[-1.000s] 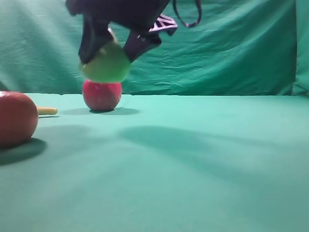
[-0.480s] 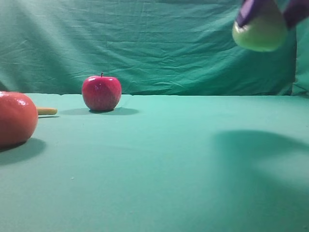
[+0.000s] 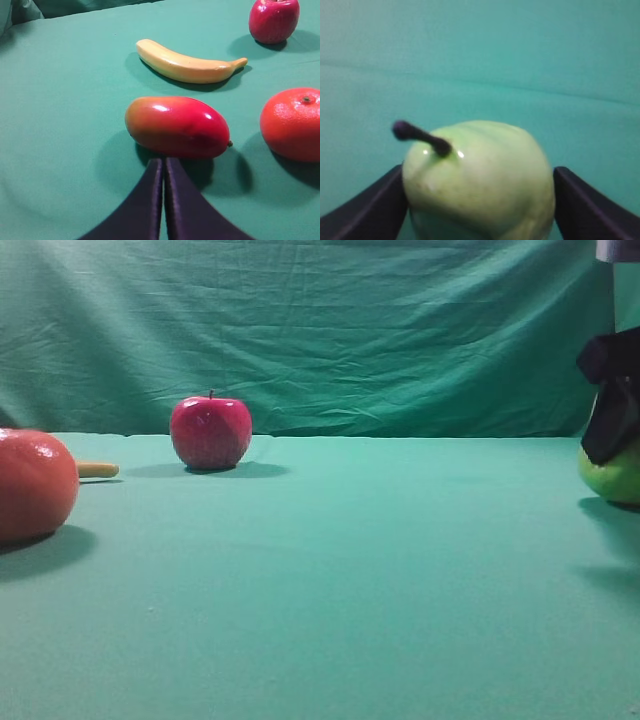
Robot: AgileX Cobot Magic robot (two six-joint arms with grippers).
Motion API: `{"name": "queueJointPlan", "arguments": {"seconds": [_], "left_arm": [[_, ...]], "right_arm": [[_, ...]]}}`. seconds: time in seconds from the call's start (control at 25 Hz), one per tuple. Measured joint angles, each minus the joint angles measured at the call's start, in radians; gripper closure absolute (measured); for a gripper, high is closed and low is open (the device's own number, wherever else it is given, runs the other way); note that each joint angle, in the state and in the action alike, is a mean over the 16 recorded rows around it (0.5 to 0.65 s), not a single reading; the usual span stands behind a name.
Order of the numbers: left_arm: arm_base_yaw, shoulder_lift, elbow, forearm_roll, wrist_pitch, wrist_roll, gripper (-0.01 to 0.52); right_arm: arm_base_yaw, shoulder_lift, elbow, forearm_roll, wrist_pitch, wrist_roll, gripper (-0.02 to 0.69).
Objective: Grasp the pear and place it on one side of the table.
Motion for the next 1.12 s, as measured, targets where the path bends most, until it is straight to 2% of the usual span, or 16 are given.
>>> {"name": "queueJointPlan", "arguments": {"seconds": [0.16,0.32,0.44,0.72,0.84,0.96,1.12], "left_arm": [[0.000,0.000,0.000,0.000,0.000,0.000,0.514],[0.000,0.000,0.000,0.000,0.000,0.000,0.514],[0.000,0.000,0.000,0.000,0.000,0.000,0.514],[0.000,0.000,0.000,0.000,0.000,0.000,0.514],[0.000,0.000,0.000,0.000,0.000,0.000,0.514],[0.000,0.000,0.000,0.000,0.000,0.000,0.514],[0.000,0.000,0.000,0.000,0.000,0.000,0.514]], "right_arm": [[0.000,-0.053,0.000,0.013,0.047,0.002,0.076],[0.000,-0.148,0.000,0.025,0.115,0.002,0.105],[0.000,-0.248,0.001,0.027,0.176,0.002,0.194],[0.000,-0.540,0.005,0.026,0.335,0.002,0.469],[0.000,-0.673,0.007,0.024,0.398,0.002,0.567],[0.000,-0.800,0.009,0.022,0.454,0.002,0.633],[0.000,-0.946,0.009,0.021,0.513,0.001,0.665]]}}
